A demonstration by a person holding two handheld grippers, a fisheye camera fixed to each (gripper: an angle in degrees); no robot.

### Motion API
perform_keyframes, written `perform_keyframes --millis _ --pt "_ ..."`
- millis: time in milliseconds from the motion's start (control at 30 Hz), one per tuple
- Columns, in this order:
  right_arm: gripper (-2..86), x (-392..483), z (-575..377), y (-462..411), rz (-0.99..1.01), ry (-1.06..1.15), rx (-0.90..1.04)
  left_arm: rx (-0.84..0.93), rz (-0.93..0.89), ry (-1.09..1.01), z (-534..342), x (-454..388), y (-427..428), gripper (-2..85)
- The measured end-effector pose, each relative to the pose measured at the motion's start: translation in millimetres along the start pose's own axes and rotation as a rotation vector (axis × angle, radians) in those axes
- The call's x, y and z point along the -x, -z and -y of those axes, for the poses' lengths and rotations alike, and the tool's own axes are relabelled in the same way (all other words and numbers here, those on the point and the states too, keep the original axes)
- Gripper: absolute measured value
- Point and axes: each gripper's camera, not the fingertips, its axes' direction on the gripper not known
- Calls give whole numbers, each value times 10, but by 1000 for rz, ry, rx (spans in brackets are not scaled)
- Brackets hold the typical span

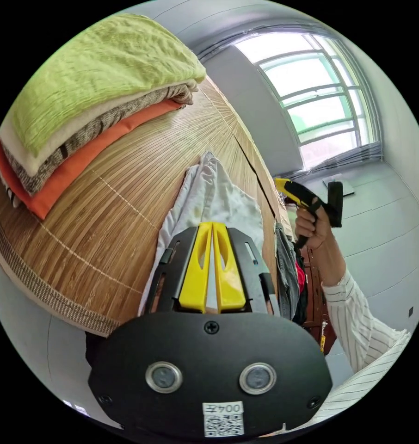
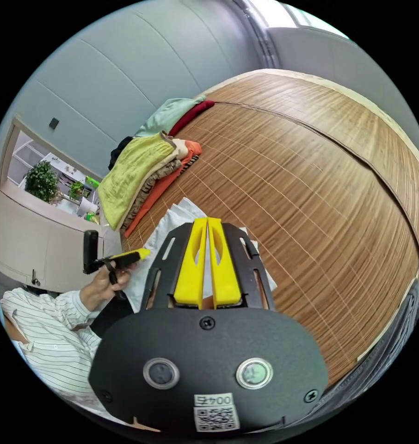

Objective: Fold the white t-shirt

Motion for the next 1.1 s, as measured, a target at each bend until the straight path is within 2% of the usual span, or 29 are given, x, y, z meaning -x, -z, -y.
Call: perform_keyframes --millis 67,133,200,300,400,533,600,667,733,800,833,867,967,1033,1100 --pt "-6 -110 -234 -45 31 -26 -4 -50 -44 -54 66 -266 135 2" --pt "-7 -187 -331 -111 75 -50 -9 -120 55 -195 252 -646 89 2" --pt "-7 -242 -374 -184 81 -74 -16 -113 87 -265 487 -753 -129 2" --pt "-7 -359 -390 -309 132 -112 -7 -13 59 -241 868 -588 -578 2" --pt "-7 -546 -421 -406 99 -163 15 30 173 -184 1065 -330 -733 2" --pt "-7 -1065 -598 -418 263 -356 -23 2 -1 -39 1112 80 -641 1" --pt "-7 -1312 -743 -423 413 -475 -64 6 19 -36 1117 46 -642 2" --pt "-5 -1577 -998 -295 569 -619 -183 3 39 -36 1116 2 -634 2" --pt "-2 -1695 -1200 -135 674 -650 -277 -1 1 -17 1114 30 -595 2" --pt "0 -1777 -1347 -59 577 -694 -211 -1 -31 10 1119 62 -567 2" --pt "-3 -1809 -1441 25 441 -716 -163 -3 -38 20 1123 49 -545 2" --pt "-3 -1801 -1545 187 419 -697 -207 -7 -40 23 1124 36 -527 2" --pt "1 -1651 -1908 688 567 -604 -394 -61 -154 47 1120 -38 -298 2" --pt "11 -1486 -2183 873 605 -563 -399 -89 -260 41 1083 -183 24 1" --pt "30 -1272 -2511 961 603 -522 -371 -53 -279 -27 981 -355 326 1"
